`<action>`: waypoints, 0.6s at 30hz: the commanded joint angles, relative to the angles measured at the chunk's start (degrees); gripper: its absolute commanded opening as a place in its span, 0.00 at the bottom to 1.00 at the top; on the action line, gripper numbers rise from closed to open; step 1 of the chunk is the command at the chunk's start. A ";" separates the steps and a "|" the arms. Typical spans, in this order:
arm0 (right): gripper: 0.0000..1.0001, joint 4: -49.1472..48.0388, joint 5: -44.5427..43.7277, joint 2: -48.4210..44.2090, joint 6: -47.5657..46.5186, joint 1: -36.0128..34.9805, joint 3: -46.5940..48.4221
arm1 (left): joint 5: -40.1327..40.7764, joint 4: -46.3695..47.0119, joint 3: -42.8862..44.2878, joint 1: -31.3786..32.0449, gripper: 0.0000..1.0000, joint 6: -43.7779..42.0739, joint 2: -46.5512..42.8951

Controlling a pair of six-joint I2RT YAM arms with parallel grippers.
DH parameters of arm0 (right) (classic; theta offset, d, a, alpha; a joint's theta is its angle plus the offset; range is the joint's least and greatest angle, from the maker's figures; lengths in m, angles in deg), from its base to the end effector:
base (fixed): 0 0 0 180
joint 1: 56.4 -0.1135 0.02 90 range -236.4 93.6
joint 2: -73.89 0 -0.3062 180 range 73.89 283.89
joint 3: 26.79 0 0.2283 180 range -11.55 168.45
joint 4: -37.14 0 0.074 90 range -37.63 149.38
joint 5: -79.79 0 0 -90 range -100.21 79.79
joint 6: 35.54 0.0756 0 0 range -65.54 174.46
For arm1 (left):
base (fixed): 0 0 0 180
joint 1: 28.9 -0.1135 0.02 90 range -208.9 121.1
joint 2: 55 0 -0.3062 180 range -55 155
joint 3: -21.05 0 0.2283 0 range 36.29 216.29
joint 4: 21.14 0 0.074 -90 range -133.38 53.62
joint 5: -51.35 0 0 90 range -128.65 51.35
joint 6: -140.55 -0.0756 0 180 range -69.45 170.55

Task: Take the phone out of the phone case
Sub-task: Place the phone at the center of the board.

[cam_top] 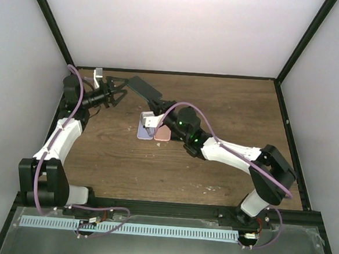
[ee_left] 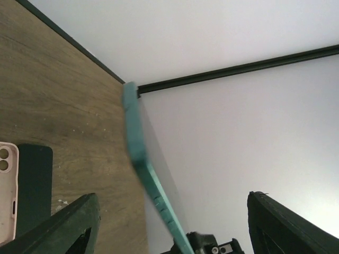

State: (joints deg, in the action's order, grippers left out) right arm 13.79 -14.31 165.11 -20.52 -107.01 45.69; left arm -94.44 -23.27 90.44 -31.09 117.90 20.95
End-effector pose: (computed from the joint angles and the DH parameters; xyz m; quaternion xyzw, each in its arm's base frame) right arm 0.2527 0.2992 0.3583 -0.5907 0.3332 -0.1787 0.7128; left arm 0.2898 -0.0515 0.3669 -0.1320 0.7246 -0.6091 0.2941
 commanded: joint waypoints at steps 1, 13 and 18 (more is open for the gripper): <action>0.01 -7.43 0.82 0.34 -3.50 -1.12 1.13 | -0.37 3.21 -0.05 1.06 0.75 2.78 0.99; 0.01 -14.69 0.33 3.04 -9.68 -2.11 -1.15 | 1.80 2.45 -2.58 2.28 0.33 5.46 2.42; 0.01 -14.85 1.46 2.83 -9.96 -2.42 -2.03 | 2.06 2.72 -2.93 2.36 0.25 5.89 3.51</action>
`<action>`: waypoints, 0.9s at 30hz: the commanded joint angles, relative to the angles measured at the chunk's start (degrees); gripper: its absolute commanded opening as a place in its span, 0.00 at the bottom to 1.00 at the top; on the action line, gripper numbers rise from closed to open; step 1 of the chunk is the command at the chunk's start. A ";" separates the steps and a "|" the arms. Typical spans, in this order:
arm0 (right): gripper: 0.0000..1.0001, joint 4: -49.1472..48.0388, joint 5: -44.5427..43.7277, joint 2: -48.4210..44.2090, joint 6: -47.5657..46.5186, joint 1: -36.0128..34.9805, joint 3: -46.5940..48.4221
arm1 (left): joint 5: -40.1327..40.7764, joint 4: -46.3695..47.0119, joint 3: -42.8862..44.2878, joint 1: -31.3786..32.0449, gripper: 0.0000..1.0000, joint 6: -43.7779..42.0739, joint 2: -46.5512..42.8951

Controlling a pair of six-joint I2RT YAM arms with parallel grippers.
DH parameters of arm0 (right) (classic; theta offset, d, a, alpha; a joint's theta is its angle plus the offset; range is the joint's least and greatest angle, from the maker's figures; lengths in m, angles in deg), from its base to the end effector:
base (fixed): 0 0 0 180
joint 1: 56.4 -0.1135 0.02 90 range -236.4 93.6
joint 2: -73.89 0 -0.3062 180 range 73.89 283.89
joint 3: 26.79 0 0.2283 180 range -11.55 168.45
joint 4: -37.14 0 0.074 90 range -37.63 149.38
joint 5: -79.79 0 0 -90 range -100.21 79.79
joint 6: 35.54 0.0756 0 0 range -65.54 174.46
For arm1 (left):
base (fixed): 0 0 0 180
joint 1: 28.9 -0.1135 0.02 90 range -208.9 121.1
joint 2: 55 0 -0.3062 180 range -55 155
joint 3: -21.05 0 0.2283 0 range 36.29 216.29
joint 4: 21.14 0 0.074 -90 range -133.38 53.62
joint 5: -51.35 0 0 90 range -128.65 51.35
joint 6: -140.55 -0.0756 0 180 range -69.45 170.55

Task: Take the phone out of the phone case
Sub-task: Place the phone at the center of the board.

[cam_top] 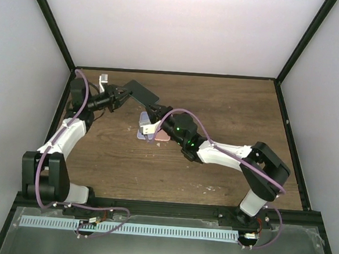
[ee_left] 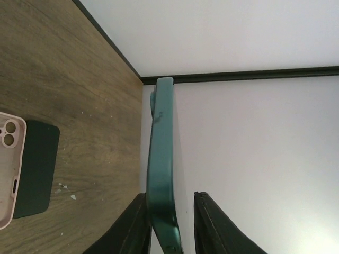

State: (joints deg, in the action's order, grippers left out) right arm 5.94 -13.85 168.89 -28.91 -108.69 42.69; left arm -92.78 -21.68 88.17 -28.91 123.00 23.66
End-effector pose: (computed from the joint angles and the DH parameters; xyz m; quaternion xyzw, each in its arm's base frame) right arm 0.2493 0.3146 0.3350 -0.6124 0.2750 -0.2190 0.7081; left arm 0.2992 -0.0612 0.3433 -0.1785 0.7276 -0.6163 0.2427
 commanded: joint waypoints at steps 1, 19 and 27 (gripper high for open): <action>0.01 -7.09 1.22 -0.99 -1.55 -0.83 0.96 | 0.49 1.32 -0.72 0.25 0.24 0.93 0.99; 0.85 38.39 2.93 -5.82 21.34 3.08 9.75 | -2.45 -5.27 5.55 -0.29 0.00 -15.52 4.57; 0.98 66.41 28.90 -5.67 43.56 12.19 27.39 | -10.12 -13.54 12.04 -0.87 0.00 -33.78 9.04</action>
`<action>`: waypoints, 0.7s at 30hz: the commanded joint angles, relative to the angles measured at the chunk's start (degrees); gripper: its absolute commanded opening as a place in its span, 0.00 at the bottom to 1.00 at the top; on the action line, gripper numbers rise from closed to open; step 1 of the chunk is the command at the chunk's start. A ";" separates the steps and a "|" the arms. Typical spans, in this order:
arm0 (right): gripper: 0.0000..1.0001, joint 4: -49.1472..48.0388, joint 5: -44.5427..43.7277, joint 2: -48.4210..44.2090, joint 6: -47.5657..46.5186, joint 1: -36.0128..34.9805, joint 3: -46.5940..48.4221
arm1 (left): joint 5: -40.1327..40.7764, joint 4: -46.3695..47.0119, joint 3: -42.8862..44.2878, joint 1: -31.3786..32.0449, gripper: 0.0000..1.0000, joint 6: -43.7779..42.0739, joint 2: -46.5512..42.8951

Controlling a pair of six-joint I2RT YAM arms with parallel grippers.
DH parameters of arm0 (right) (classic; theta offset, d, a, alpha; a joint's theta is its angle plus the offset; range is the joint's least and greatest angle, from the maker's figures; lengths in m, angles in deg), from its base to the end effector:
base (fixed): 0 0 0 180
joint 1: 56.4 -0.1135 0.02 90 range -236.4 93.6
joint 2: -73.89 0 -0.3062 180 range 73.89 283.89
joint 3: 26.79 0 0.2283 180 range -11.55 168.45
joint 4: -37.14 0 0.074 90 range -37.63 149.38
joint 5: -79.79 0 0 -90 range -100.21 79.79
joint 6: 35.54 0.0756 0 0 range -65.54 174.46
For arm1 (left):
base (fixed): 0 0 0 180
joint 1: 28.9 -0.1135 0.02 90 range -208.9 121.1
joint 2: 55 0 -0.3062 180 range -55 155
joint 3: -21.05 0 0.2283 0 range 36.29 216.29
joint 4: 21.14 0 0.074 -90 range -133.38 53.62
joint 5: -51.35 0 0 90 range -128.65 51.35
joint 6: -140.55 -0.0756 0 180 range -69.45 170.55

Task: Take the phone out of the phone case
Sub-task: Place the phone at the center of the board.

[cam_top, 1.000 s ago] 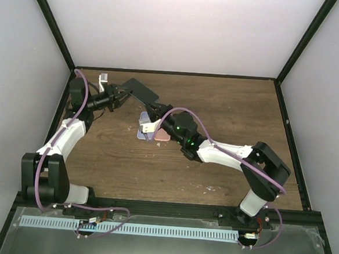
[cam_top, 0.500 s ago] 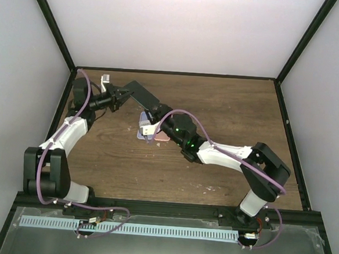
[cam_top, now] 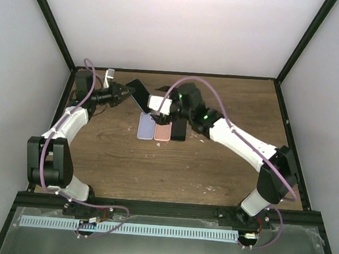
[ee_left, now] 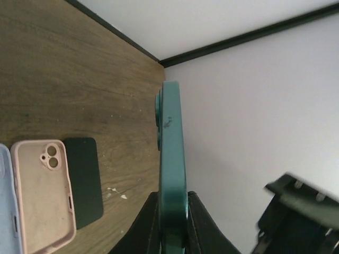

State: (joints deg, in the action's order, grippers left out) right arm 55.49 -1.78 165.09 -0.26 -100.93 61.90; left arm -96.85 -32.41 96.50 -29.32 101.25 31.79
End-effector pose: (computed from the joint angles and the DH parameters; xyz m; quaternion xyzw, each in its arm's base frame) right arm 0.2728 0.2839 0.3567 -0.6526 0.5002 0.0100 0.5690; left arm 0.3322 -0.0618 0.3306 -0.0703 0.7722 -0.5722 0.2669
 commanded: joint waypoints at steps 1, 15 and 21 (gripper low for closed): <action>1.00 18.50 20.65 -1.57 17.75 6.31 9.86 | -7.76 -1.20 3.63 -0.53 0.00 -12.71 0.93; 0.86 33.04 61.04 12.08 41.80 19.84 26.38 | -16.51 20.21 0.31 6.34 0.00 -16.69 -3.13; 0.63 31.37 65.12 12.12 45.37 19.83 23.11 | -16.10 19.36 1.59 8.34 0.00 -19.52 -3.49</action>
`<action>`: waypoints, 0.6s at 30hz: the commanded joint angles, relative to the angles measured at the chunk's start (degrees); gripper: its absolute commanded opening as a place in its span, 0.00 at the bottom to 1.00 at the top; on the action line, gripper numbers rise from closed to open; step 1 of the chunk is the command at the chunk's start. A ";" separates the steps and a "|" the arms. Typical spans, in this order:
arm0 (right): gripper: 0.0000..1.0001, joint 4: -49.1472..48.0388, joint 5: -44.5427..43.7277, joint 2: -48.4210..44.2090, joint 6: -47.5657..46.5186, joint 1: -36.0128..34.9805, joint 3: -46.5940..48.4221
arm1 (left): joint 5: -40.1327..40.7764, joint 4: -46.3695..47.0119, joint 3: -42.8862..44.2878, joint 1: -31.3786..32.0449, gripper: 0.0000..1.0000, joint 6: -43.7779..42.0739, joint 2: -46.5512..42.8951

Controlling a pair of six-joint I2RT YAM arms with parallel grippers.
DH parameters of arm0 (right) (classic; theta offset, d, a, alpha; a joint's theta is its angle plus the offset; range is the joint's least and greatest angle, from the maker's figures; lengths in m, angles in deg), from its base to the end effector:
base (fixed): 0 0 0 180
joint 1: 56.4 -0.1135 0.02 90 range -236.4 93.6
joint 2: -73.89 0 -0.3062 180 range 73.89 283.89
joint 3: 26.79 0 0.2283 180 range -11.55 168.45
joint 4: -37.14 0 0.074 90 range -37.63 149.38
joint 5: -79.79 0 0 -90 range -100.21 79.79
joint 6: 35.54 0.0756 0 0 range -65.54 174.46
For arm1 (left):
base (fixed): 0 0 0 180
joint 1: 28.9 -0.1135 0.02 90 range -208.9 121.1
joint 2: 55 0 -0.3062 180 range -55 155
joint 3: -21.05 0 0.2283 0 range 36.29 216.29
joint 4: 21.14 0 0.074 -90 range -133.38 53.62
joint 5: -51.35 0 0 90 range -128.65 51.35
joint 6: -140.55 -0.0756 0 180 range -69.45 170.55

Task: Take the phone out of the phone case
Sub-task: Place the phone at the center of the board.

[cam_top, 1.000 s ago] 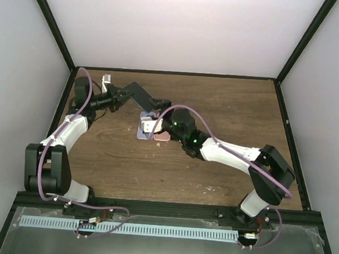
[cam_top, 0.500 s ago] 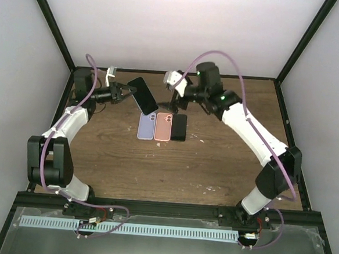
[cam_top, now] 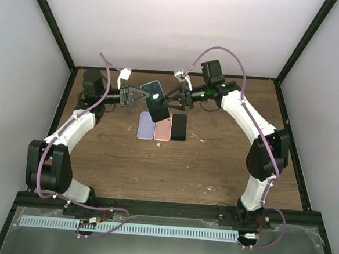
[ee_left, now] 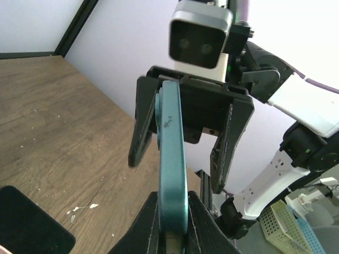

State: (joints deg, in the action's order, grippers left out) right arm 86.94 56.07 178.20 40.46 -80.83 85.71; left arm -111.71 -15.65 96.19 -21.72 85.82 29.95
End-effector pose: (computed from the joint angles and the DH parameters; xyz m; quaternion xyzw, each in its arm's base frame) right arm 0.3353 0.2283 0.3734 -0.4629 0.6475 0.5278 0.2964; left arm 0.3023 -0.1110 0.3724 0.2496 0.6698 -0.6047 0.3513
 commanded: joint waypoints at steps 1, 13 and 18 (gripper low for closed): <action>0.58 -0.63 7.97 -0.98 5.42 -0.29 -1.07 | -1.15 2.37 2.20 1.03 0.00 -4.41 -1.56; 0.07 -3.12 8.26 -1.91 9.09 -0.33 -4.01 | 4.51 -8.47 4.86 4.73 0.00 -12.40 -1.09; 0.01 -5.95 7.46 -3.74 12.79 1.20 -8.50 | 8.04 -18.33 7.08 4.56 0.34 -17.74 -1.27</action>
State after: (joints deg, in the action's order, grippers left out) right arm 82.53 63.57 177.57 49.40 -80.83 80.00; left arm -107.77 -27.36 99.91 -16.78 74.17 29.73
